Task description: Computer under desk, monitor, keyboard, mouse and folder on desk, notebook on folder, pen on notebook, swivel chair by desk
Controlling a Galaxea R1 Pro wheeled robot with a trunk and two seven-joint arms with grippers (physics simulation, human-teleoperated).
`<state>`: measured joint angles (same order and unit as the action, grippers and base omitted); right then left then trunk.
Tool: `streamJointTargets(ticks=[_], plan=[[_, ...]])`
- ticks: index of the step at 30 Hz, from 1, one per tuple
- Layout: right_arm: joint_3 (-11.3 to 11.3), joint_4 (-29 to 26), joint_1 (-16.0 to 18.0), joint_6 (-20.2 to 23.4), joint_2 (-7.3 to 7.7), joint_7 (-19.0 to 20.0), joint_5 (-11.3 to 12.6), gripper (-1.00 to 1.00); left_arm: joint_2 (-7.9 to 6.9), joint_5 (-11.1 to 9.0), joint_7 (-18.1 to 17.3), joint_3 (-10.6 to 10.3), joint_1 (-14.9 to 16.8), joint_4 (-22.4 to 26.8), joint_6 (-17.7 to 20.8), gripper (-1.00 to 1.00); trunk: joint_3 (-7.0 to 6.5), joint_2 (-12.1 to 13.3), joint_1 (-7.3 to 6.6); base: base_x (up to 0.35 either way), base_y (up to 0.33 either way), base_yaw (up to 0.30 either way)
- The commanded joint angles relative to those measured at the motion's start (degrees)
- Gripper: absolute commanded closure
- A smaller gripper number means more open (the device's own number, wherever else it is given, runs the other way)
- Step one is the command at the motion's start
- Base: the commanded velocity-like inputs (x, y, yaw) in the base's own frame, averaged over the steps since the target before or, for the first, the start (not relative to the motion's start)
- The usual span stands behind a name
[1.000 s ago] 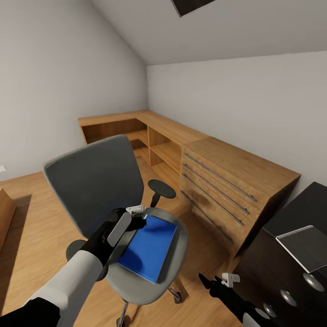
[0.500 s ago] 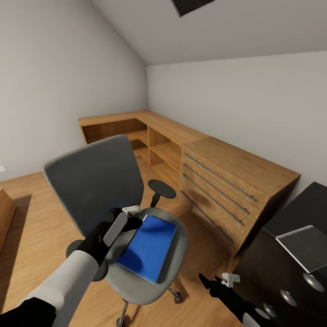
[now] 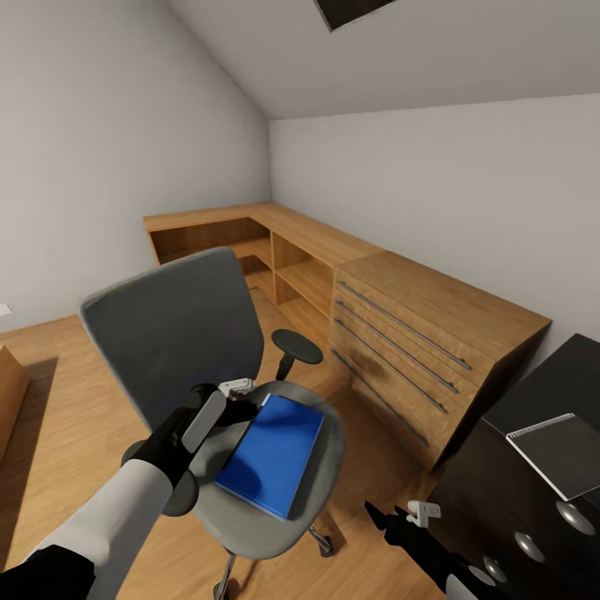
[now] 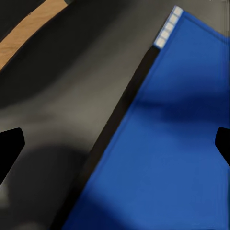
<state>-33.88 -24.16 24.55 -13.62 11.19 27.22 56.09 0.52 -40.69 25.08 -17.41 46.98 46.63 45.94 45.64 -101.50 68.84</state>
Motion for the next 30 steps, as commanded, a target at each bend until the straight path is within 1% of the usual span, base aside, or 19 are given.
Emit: streamJointTargets(ticks=[1, 3, 4, 5, 10, 11, 14, 17, 30], plan=[[-0.5, 0.1, 0.1, -0.5, 0.06, 0.1, 0.6, -1.00, -0.21, -0.6, -0.2, -0.1, 0.0, 0.0, 0.1, -1.00, 0.05, 0.0, -0.01, 0.000, 0.000, 0.000], [-0.5, 0.3, 0.1, -0.8, 0.06, 0.1, 0.6, -1.00, -0.64, -0.6, -1.9, -0.1, 0.0, -0.2, 0.1, -1.00, 0.05, 0.0, -0.01, 0.000, 0.000, 0.000], [-0.5, 0.5, 0.1, -1.1, 0.06, 0.1, 0.6, -1.00, -1.16, -0.6, -3.8, -0.1, 0.0, -0.4, 0.1, -1.00, 0.05, 0.0, -0.01, 0.000, 0.000, 0.000], [-0.5, 0.5, 0.1, -1.2, 0.04, 0.1, 0.6, -1.00, -1.40, -0.6, -4.8, -0.1, 0.0, -0.6, 0.1, -1.00, 0.05, 0.0, -0.01, 0.000, 0.000, 0.000], [-0.5, 0.6, 0.1, -1.5, -0.01, 0.1, 0.6, -1.00, -2.47, -0.5, -9.8, -0.1, 0.0, -1.5, 0.0, -1.00, 0.05, 0.0, -0.01, 0.000, 0.000, 0.000], [-0.5, 0.7, 0.1, -1.6, -0.01, 0.1, 0.6, -1.00, -2.56, -0.5, -10.2, -0.1, 0.0, -1.6, 0.0, -1.00, 0.05, 0.0, -0.01, 0.000, 0.000, 0.000], [-0.5, 0.7, 0.1, -1.6, -0.02, 0.1, 0.6, -1.00, -2.80, -0.5, -11.4, -0.1, 0.0, -1.9, 0.0, -1.00, 0.05, 0.0, -0.01, 0.000, 0.000, 0.000], [-0.5, 0.7, 0.1, -1.6, -0.03, 0.1, 0.6, -1.00, -2.89, -0.5, -11.8, -0.1, 0.0, -2.0, 0.0, -1.00, 0.05, 0.0, -0.01, 0.000, 0.000, 0.000], [-0.6, 0.8, 0.1, -1.7, -0.03, 0.0, 0.5, -1.00, -2.98, -0.4, -12.1, -0.1, 0.0, -2.1, 0.0, -1.00, 0.05, 0.0, -0.01, 0.000, 0.000, 0.000]])
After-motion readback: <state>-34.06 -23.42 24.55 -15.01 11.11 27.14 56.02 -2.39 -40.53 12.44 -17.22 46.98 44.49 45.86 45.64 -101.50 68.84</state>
